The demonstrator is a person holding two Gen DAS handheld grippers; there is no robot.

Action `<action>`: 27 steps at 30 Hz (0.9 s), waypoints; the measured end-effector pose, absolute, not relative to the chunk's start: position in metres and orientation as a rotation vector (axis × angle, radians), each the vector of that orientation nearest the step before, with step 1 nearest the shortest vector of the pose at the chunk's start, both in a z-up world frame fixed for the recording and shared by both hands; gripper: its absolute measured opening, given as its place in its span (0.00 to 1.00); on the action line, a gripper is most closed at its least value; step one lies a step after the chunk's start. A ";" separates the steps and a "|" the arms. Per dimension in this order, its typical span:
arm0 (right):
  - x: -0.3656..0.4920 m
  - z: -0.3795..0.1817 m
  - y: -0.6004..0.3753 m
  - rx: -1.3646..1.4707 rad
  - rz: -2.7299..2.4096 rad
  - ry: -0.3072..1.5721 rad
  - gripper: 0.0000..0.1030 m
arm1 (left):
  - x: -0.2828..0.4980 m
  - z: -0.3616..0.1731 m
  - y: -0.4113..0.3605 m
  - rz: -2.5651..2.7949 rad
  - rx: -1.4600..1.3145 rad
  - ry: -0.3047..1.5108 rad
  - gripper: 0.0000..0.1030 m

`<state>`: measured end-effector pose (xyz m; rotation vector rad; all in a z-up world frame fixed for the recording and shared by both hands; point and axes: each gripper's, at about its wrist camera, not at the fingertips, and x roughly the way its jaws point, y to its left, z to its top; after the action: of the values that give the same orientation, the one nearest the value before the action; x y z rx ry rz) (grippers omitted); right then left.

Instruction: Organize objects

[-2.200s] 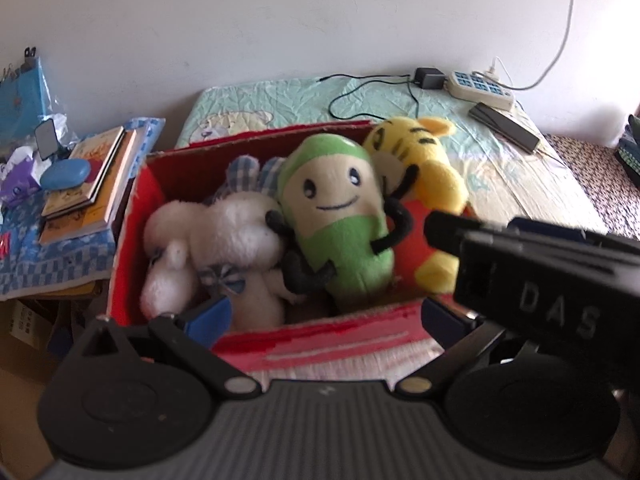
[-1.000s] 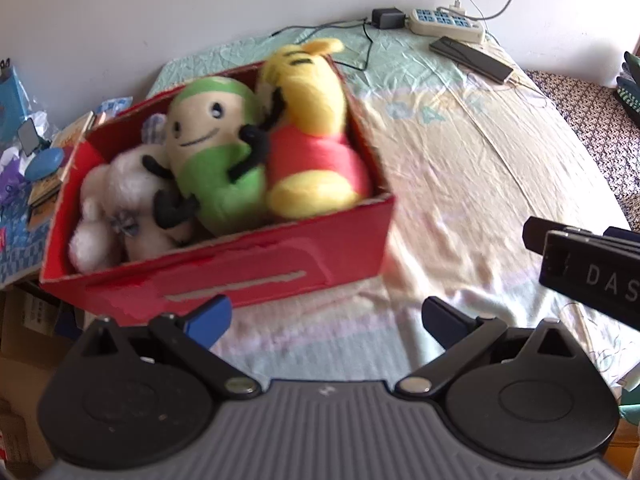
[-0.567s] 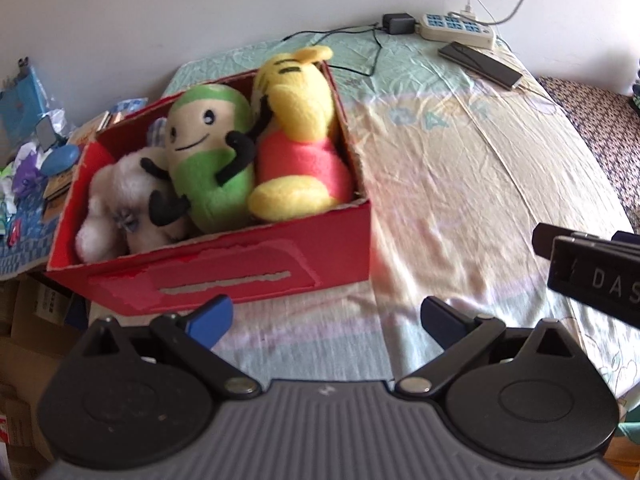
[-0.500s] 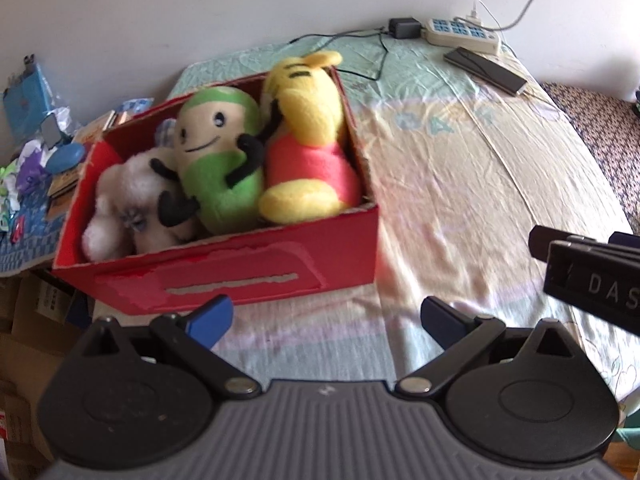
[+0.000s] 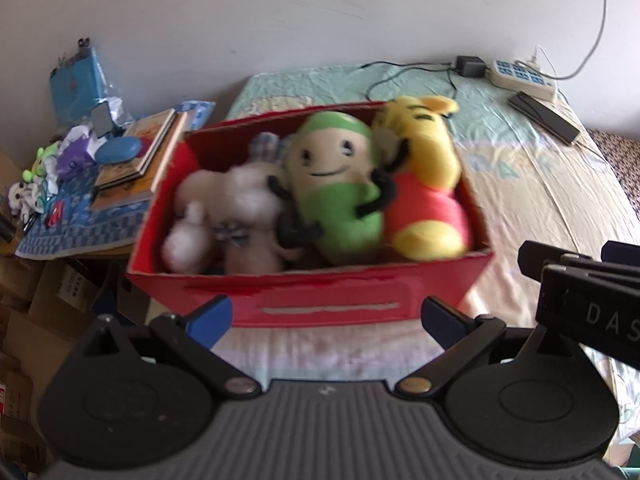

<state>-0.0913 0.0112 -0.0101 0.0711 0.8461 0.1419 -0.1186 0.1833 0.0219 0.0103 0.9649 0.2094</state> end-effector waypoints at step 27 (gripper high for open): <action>-0.062 -0.002 0.088 0.107 0.138 0.807 0.72 | -0.085 0.025 0.275 0.156 0.028 0.906 0.99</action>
<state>-0.0616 0.0877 -0.0023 0.1068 0.8066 0.1384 -0.0855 0.2755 0.0250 0.0280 0.9063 0.1563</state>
